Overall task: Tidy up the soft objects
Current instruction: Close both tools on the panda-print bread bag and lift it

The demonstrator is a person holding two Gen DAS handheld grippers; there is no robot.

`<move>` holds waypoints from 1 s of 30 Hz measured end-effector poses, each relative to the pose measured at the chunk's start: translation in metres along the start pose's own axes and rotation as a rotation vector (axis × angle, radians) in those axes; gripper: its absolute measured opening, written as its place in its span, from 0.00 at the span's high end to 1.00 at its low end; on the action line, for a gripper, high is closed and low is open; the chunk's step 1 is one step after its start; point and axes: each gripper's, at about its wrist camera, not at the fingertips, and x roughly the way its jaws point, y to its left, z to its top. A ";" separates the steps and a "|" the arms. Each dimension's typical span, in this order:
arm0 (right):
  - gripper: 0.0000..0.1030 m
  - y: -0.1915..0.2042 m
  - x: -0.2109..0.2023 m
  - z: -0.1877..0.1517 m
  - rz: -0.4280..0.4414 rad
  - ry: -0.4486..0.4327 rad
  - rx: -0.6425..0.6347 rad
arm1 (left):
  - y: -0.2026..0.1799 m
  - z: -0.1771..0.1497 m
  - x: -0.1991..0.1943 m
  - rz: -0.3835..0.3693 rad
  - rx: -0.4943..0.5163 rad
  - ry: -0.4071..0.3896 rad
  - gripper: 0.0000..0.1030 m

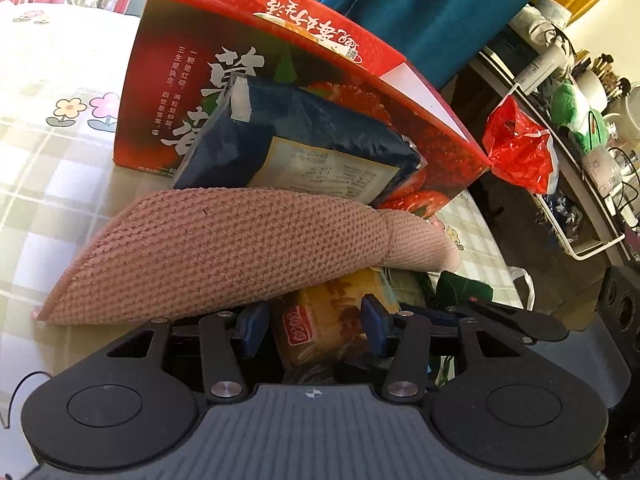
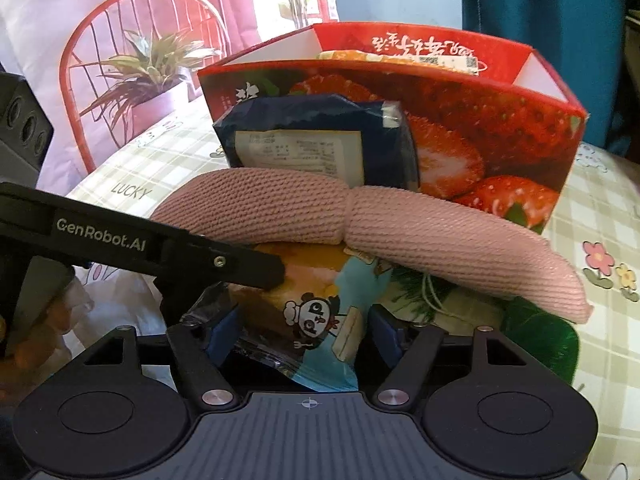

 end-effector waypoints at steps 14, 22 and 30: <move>0.45 0.000 -0.019 0.011 0.042 -0.004 0.047 | -0.018 0.005 -0.012 -0.069 -0.009 0.017 0.52; 0.45 0.000 -0.057 0.020 -0.002 -0.002 0.054 | -0.048 0.005 -0.017 -0.132 0.008 0.008 0.52; 0.45 0.006 -0.082 0.021 -0.024 -0.051 0.015 | -0.061 0.007 -0.035 -0.155 0.028 -0.054 0.52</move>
